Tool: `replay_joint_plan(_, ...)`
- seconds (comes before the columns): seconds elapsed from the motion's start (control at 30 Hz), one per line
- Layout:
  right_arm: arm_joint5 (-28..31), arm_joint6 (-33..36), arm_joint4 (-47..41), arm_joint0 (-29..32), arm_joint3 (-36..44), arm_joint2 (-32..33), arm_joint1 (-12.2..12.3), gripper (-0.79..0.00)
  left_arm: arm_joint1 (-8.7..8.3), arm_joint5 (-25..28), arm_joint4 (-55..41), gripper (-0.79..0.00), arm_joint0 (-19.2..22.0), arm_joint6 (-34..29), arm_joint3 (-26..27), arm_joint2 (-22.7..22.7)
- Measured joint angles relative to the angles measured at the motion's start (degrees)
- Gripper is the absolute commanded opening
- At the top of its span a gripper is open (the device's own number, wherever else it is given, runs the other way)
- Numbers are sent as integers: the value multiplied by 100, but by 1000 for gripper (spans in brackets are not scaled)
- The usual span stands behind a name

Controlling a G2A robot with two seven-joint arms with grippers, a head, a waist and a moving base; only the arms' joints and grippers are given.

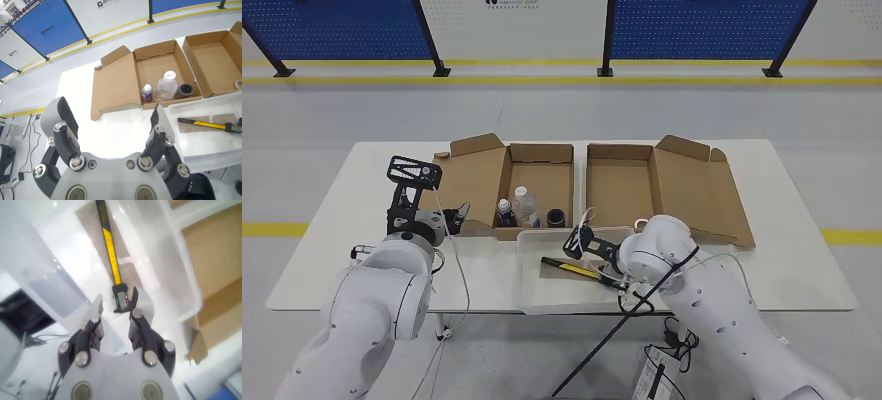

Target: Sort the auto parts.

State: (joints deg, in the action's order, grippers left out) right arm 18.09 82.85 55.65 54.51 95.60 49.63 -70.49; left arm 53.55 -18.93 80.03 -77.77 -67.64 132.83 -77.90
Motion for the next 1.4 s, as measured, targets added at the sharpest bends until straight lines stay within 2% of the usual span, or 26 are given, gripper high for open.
replay_joint_plan(0.3, 147, -213, -86, 92, -488, 92, 57, -422, 0, 0, 0, 0, 0, 0, 0, 0)
replay_joint_plan(0.53, 198, -310, -118, 5, -842, -11, 46, -434, 0, 0, 0, 0, 0, 0, 0, 0)
replay_joint_plan(1.4, 315, -557, -258, -646, -1740, -853, -223, -419, 0, 0, 0, 0, 0, 0, 0, 0)
